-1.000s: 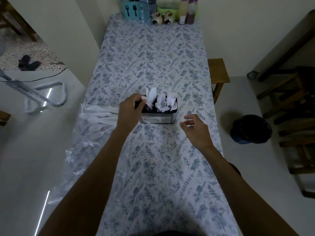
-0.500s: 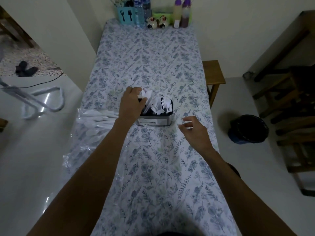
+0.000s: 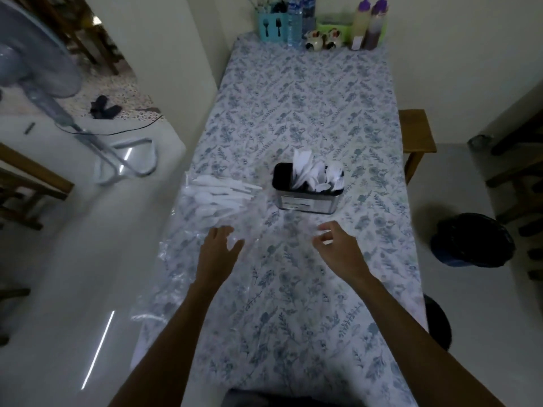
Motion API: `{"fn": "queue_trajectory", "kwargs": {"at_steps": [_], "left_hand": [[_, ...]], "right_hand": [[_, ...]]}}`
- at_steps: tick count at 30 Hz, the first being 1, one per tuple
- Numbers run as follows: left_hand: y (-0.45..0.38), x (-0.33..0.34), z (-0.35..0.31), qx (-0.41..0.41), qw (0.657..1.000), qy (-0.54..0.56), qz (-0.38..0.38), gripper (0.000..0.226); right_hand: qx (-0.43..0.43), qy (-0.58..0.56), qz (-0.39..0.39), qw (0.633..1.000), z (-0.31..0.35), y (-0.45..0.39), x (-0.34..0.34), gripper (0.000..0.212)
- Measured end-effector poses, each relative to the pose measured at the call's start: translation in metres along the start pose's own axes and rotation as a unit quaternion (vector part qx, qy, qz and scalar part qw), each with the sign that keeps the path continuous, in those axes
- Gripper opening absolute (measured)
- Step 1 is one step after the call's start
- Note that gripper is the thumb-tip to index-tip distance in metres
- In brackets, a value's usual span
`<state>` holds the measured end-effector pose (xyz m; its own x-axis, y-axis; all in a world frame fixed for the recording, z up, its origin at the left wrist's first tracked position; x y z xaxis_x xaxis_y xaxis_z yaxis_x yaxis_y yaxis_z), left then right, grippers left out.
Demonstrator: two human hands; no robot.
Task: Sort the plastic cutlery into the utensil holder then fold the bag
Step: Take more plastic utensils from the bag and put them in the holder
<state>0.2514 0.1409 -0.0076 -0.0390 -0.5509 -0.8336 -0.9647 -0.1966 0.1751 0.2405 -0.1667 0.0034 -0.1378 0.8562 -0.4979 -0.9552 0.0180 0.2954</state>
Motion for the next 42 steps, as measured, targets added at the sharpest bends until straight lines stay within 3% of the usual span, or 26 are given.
{"fn": "queue_trajectory", "kwargs": {"at_steps": [4,8,11,14,17,20,22,27,30,35,38,40,42], "left_hand": [[0.015,-0.014,0.088,-0.058,0.993,-0.091,0.04,0.064],[0.011,-0.027,0.143,-0.055,0.976,-0.192,0.083,0.081],[0.005,-0.029,0.171,-0.014,0.963,-0.243,0.117,0.08],[0.008,-0.033,0.178,0.063,0.958,-0.263,0.091,0.072],[0.027,-0.032,0.168,0.153,0.94,-0.296,0.07,0.066],[0.075,-0.022,0.13,0.295,0.92,-0.249,0.062,0.067],[0.112,0.005,0.107,0.366,0.895,-0.234,0.105,0.066],[0.172,0.091,0.054,0.431,0.823,-0.259,0.264,0.067],[0.183,0.118,0.022,0.442,0.798,-0.288,0.292,0.069],[0.174,0.126,-0.006,0.435,0.827,-0.238,0.264,0.068],[0.161,0.111,-0.005,0.458,0.843,-0.176,0.22,0.053],[0.136,0.086,0.007,0.433,0.879,-0.126,0.154,0.039],[0.097,0.047,0.033,0.349,0.929,-0.103,0.06,0.027]], "right_hand": [[-0.062,0.122,0.088,0.987,0.024,0.01,0.084,0.041],[-0.167,0.279,0.151,0.934,0.057,0.024,0.181,0.051],[-0.221,0.361,0.151,0.893,0.074,0.035,0.247,0.044],[-0.264,0.413,0.134,0.861,0.085,0.051,0.288,0.025],[-0.262,0.427,0.114,0.858,0.074,0.057,0.286,0.021],[-0.203,0.501,0.063,0.839,0.039,0.049,0.244,0.026],[-0.142,0.532,0.044,0.833,0.019,0.037,0.209,0.034],[-0.011,0.527,0.076,0.846,-0.006,0.012,0.156,0.042],[0.009,0.49,0.096,0.866,-0.005,0.001,0.15,0.05],[0.02,0.463,0.111,0.879,-0.01,0.002,0.155,0.052],[0.019,0.446,0.107,0.888,-0.019,0.008,0.158,0.054],[0.009,0.446,0.09,0.89,-0.021,0.011,0.158,0.051],[-0.002,0.472,0.061,0.879,-0.019,0.016,0.157,0.047]]}}
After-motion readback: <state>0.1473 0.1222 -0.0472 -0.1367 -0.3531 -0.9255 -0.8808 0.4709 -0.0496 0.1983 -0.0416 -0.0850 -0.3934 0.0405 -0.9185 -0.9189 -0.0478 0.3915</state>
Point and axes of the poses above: each hand's wrist, its own y-axis away from the middle knuckle, its own x-axis out of the palm, z = x × y, the point moved 10 cm from there along -y, towards the middle knuckle, and after that the axes turned 5 degrees about -x, right-handed, at the moved point
